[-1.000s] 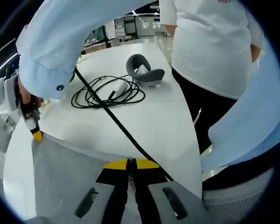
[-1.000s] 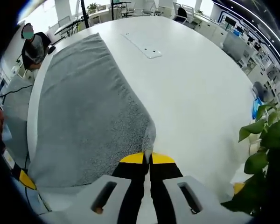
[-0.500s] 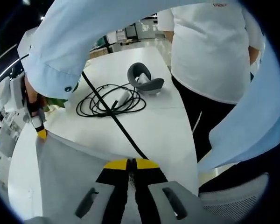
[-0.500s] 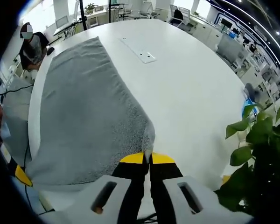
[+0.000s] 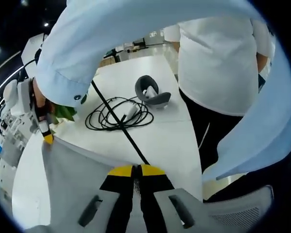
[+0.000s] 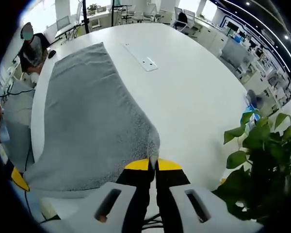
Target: Fold the towel on the table until its edges align and the towel forms a compact rectangular stack.
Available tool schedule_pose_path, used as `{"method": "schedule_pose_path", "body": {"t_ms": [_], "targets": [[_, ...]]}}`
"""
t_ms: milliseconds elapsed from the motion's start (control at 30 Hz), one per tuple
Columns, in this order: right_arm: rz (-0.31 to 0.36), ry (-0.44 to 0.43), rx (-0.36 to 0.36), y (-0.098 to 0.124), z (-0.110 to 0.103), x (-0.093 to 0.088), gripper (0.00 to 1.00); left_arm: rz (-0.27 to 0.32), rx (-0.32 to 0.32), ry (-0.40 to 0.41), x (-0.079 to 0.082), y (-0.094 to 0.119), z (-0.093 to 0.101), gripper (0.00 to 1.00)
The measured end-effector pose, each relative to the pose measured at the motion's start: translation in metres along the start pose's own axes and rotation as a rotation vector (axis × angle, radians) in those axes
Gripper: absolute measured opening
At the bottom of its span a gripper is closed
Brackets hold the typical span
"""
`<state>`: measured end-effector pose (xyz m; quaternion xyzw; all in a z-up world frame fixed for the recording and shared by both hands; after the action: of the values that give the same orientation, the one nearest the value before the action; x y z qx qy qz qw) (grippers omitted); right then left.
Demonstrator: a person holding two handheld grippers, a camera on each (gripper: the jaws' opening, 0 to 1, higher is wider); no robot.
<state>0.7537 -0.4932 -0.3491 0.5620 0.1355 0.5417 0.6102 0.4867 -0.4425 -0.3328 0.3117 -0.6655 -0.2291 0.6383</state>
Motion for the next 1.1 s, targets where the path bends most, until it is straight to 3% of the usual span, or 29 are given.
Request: {"method": "schedule_pose_path", "body": {"t_ms": [267, 333, 1100], "targets": [[0.003, 0.005, -0.019, 0.015, -0.002, 0.007, 0.01, 0.018, 0.020, -0.014, 0.006, 0.011, -0.002, 0.04], [0.004, 0.007, -0.023, 0.015, 0.005, 0.013, 0.01, 0.021, 0.026, -0.019, 0.007, 0.015, -0.002, 0.04], [0.001, 0.038, -0.071, 0.049, 0.000, 0.052, 0.01, 0.100, 0.079, -0.049, 0.018, 0.067, -0.001, 0.04]]}}
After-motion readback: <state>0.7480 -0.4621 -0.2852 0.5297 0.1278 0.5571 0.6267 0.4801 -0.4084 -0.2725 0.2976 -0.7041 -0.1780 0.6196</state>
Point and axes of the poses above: the point that each gripper's makers call its tool centre point, and the gripper's own axes: y roughly backward along the fingers, z roughly to its right, x roughly out of its top, the point moved 4 cm from there along y, roughly backward along the fingers, and after that the axes turned 12 degrees about -x, right-handed, at the moved point
